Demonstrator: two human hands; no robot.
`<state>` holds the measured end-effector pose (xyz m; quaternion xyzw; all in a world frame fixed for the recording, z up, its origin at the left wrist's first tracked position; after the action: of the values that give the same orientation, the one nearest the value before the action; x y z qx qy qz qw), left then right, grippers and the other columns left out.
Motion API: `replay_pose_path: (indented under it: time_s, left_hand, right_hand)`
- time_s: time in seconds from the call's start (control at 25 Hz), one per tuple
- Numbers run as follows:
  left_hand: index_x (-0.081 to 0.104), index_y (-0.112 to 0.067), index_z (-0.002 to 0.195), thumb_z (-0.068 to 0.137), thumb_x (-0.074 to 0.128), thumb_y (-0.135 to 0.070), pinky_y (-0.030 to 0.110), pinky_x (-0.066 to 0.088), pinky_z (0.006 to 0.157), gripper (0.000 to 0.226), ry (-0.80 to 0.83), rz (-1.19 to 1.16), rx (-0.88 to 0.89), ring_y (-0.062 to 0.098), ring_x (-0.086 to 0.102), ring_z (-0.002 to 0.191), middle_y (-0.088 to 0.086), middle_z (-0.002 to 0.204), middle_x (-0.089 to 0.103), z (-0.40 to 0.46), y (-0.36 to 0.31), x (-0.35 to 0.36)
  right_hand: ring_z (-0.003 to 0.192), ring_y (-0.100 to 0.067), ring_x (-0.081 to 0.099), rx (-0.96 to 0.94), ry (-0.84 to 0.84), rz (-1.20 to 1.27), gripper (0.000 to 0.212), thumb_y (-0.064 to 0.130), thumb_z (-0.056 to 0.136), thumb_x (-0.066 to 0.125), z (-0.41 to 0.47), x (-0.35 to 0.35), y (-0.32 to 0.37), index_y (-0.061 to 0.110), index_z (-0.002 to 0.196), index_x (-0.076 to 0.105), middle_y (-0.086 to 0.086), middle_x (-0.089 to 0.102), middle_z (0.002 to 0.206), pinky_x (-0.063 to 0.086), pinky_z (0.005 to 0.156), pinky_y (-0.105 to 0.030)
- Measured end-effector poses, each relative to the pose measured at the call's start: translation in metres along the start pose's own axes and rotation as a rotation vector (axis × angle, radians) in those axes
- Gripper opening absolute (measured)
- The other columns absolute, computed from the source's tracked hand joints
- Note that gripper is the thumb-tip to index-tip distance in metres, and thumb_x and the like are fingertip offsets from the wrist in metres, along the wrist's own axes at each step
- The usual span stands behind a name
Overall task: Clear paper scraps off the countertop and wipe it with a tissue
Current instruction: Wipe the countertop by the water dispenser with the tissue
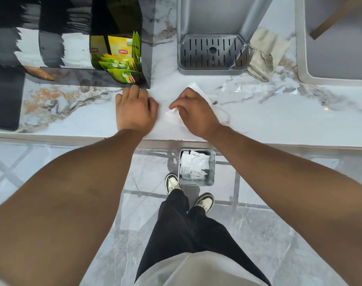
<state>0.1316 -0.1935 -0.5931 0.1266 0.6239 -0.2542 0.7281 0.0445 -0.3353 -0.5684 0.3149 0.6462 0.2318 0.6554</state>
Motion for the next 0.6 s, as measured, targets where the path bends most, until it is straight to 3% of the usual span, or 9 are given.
replay_pose_path:
  time_s: [0.12,0.32,0.48,0.6]
  left_hand:
    - [0.056,-0.004,0.083,0.091,0.045,-0.026,0.045,0.036,0.074,0.025,0.006,0.017,0.001,0.038,0.05,0.085,0.018,0.088,0.054,-0.001,0.0,0.0]
    - [0.056,-0.004,0.083,0.092,0.044,-0.026,0.045,0.036,0.074,0.027,0.016,0.02,-0.001,0.038,0.049,0.085,0.019,0.088,0.053,-0.001,0.0,0.0]
    - [0.055,-0.004,0.082,0.092,0.043,-0.026,0.045,0.035,0.073,0.027,0.002,0.015,0.007,0.037,0.048,0.083,0.018,0.087,0.052,-0.001,0.0,0.002]
    - [0.054,-0.005,0.081,0.092,0.043,-0.026,0.045,0.036,0.073,0.027,-0.002,0.01,0.001,0.037,0.048,0.083,0.018,0.087,0.052,0.0,0.001,0.003]
  right_hand:
    - [0.09,-0.03,0.059,-0.207,0.099,0.0,0.027,-0.014,0.085,0.057,-0.026,0.017,0.018,0.003,0.097,0.075,-0.015,0.062,0.094,0.048,0.083,-0.037]
    - [0.09,-0.03,0.059,-0.377,0.309,-0.148,0.04,-0.026,0.07,0.061,-0.088,0.017,0.009,0.003,0.095,0.074,-0.012,0.063,0.092,0.044,0.084,-0.028]
    - [0.086,-0.032,0.056,-0.279,0.018,-0.139,0.034,-0.02,0.076,0.06,-0.062,-0.026,-0.003,0.003,0.097,0.074,-0.014,0.061,0.093,0.047,0.077,-0.032]
    - [0.093,-0.037,0.057,0.003,-0.192,-0.207,0.032,-0.017,0.081,0.054,-0.032,-0.058,-0.038,0.001,0.098,0.074,-0.02,0.059,0.097,0.049,0.084,-0.041]
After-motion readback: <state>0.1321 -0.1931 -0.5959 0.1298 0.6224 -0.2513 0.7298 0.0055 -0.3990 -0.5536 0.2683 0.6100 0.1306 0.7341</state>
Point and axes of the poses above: each hand's wrist, its own z-axis towards the middle knuckle, its own x-axis out of the palm, y = z × x, the point moved 7 cm from there along z, towards the middle knuckle
